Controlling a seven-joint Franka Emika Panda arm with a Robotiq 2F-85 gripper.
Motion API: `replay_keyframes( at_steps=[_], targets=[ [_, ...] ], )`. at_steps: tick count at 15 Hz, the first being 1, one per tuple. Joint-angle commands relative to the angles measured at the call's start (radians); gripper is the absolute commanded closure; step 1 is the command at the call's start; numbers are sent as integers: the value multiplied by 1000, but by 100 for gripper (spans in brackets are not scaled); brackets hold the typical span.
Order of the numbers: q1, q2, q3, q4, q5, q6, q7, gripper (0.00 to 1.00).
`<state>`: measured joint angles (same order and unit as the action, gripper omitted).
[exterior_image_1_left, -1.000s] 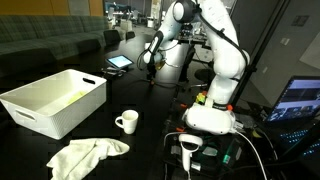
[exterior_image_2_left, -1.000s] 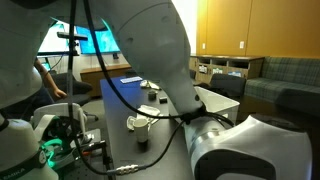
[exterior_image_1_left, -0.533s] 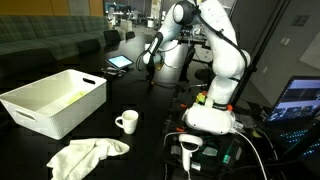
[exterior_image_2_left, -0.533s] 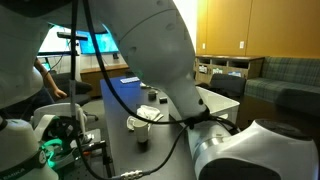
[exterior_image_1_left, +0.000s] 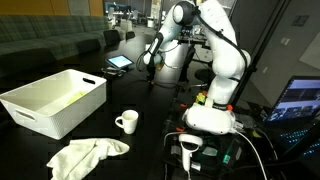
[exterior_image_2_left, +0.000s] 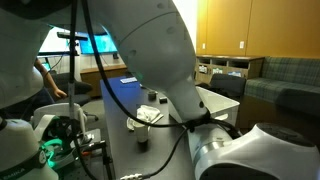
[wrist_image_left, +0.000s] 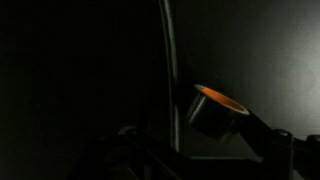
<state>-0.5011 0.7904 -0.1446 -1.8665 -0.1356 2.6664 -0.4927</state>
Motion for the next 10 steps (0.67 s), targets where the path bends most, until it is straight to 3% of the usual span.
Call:
replay_keyframes(
  at_steps=[1,8,10],
  targets=[
    [-14,15,10,31,-2,2,-15,39],
    [10,-7,-15,20,-20,-16,4,93],
    [22,-18,-25,15,-27,-24,11,95]
  ],
)
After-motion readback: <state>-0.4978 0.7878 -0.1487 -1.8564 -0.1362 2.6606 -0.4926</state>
